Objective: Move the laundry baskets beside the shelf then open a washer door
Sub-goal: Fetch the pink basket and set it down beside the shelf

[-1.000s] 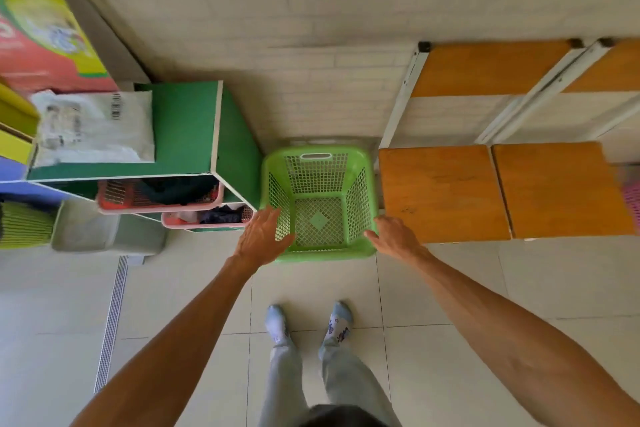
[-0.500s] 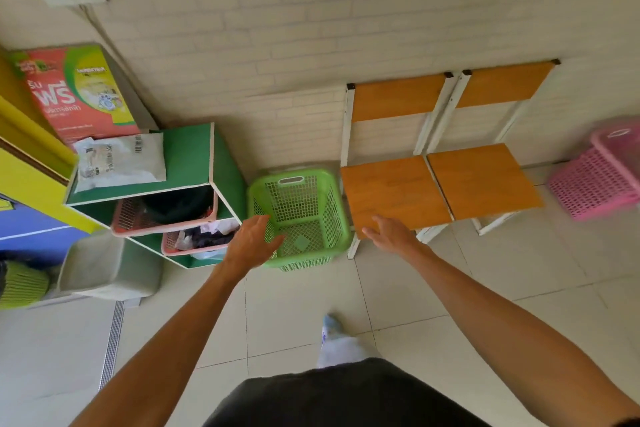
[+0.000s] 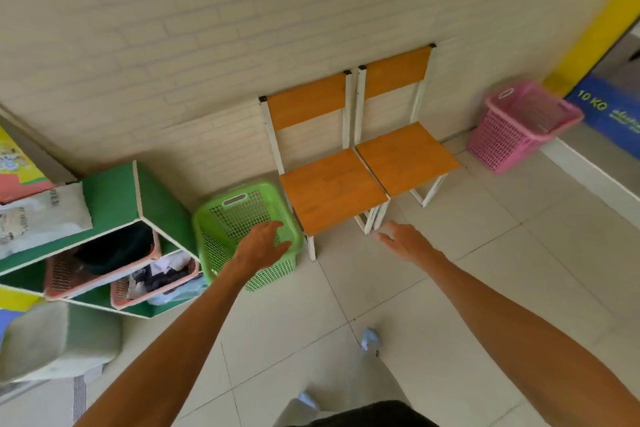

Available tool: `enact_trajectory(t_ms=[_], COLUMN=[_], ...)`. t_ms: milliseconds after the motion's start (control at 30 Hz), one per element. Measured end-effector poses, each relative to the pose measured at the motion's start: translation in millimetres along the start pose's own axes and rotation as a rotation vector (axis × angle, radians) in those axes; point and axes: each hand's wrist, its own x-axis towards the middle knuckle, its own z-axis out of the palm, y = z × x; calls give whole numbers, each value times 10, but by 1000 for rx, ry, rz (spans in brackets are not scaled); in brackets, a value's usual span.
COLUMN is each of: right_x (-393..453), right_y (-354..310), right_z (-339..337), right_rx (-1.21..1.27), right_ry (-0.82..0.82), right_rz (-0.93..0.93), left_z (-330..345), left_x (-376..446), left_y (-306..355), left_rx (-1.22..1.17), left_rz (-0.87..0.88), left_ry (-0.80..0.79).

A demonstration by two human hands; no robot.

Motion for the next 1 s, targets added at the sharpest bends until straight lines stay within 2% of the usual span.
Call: enact_trajectory(t_ms=[100, 300, 667, 1000], right_x=[-18, -6, -80, 568], right_y=[581, 1983, 4438, 5956], right_z=[-188, -610, -1675, -2475], right_rx=[22, 152, 281, 395], right_ry=[23, 82, 184, 215], right_rz=[104, 283, 550, 674], left_z=[63, 367, 1097, 1536], left_x=[376, 1279, 2581, 4187], left_y=[512, 1880, 4416, 6084], left_rx=[47, 101, 42, 88], left_rz=[98, 283, 389, 471], left_ry=[-79, -139, -248, -332])
